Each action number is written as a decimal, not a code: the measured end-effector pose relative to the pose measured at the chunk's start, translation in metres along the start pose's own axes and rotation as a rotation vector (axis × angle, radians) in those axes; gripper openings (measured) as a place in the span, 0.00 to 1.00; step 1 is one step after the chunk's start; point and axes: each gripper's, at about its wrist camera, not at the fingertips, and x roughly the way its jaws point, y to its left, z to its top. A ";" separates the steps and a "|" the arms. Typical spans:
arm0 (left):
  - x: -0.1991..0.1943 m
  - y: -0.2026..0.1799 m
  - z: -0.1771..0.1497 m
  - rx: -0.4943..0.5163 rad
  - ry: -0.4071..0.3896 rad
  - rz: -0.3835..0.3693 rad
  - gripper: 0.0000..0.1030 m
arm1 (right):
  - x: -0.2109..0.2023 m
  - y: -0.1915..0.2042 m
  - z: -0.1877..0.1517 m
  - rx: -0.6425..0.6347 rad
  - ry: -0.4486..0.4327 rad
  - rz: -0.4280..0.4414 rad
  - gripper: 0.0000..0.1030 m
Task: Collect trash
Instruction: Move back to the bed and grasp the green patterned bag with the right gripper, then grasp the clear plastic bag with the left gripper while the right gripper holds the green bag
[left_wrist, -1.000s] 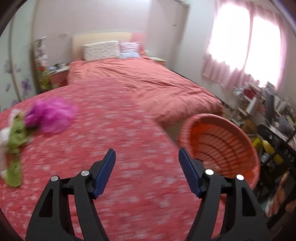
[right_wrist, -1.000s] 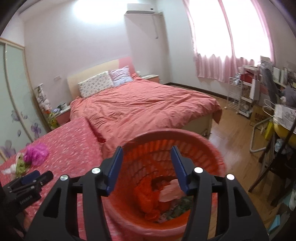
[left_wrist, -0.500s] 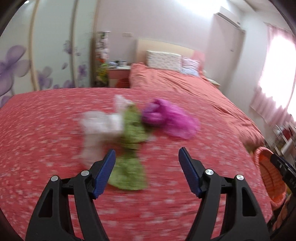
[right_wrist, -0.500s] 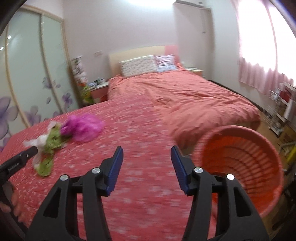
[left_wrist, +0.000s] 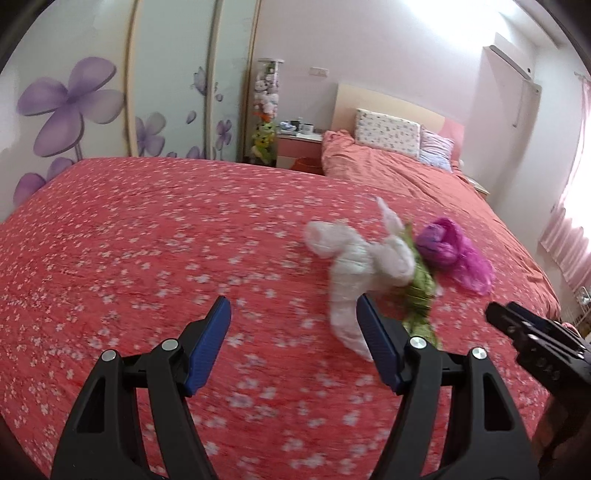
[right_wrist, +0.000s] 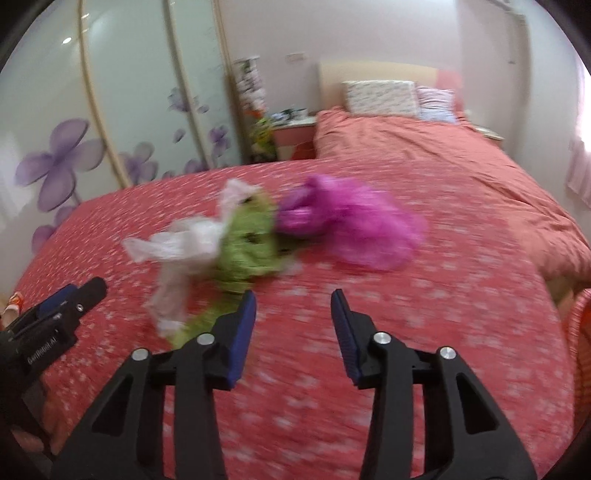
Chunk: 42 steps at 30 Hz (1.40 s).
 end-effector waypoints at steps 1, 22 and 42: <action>0.002 0.002 0.000 -0.003 0.000 0.003 0.68 | 0.005 0.007 0.002 -0.006 0.007 0.010 0.40; 0.013 0.012 0.003 -0.020 0.021 -0.017 0.68 | 0.024 0.022 0.000 -0.059 0.052 0.015 0.15; 0.086 -0.042 0.023 0.044 0.151 -0.084 0.64 | -0.034 -0.046 -0.009 -0.018 -0.058 -0.097 0.15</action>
